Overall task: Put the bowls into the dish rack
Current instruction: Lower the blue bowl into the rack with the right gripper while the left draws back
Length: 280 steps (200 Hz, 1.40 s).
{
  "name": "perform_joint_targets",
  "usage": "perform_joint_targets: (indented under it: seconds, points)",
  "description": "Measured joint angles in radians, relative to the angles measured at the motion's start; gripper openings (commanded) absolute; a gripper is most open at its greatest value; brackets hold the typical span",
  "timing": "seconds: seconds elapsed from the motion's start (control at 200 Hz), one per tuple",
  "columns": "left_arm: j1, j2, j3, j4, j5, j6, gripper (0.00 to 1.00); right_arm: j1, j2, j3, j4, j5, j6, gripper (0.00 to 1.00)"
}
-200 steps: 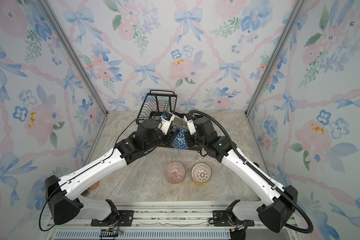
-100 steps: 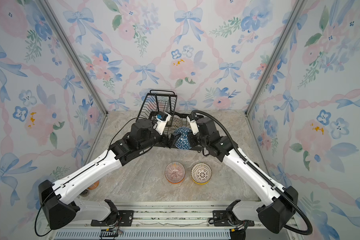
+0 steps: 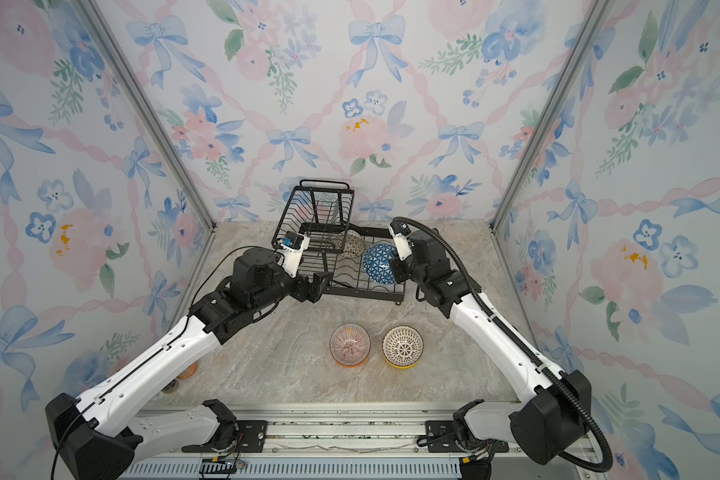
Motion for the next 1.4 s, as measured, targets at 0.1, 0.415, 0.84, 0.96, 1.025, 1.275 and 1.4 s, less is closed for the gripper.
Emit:
perform_joint_targets:
  seconds: [0.1,0.415,0.84,0.96,1.025,1.275,1.4]
  points:
    - [0.002,-0.029,-0.037,-0.006,-0.009,-0.007,0.98,-0.032,0.055,0.000,0.074,0.003,-0.053,0.00]
    - [0.021,-0.145,-0.169,-0.039,-0.050,-0.028,0.98,-0.089,0.261,0.031,0.285,-0.002,-0.201,0.00]
    - [0.054,-0.159,-0.209,-0.039,-0.052,-0.037,0.98,-0.128,0.548,0.091,0.618,-0.042,-0.449,0.00]
    - [0.054,-0.159,-0.211,-0.035,-0.048,-0.037,0.98,-0.141,0.622,0.107,0.688,-0.042,-0.506,0.00]
    - [0.054,-0.166,-0.220,-0.022,-0.043,-0.037,0.98,-0.146,0.657,0.117,0.732,-0.038,-0.537,0.00]
    - [0.054,-0.186,-0.248,-0.013,-0.018,-0.037,0.98,-0.148,0.745,0.135,0.914,-0.003,-0.645,0.00]
    - [0.054,-0.188,-0.254,-0.009,-0.018,-0.037,0.98,-0.140,0.796,0.136,1.034,0.030,-0.720,0.00]
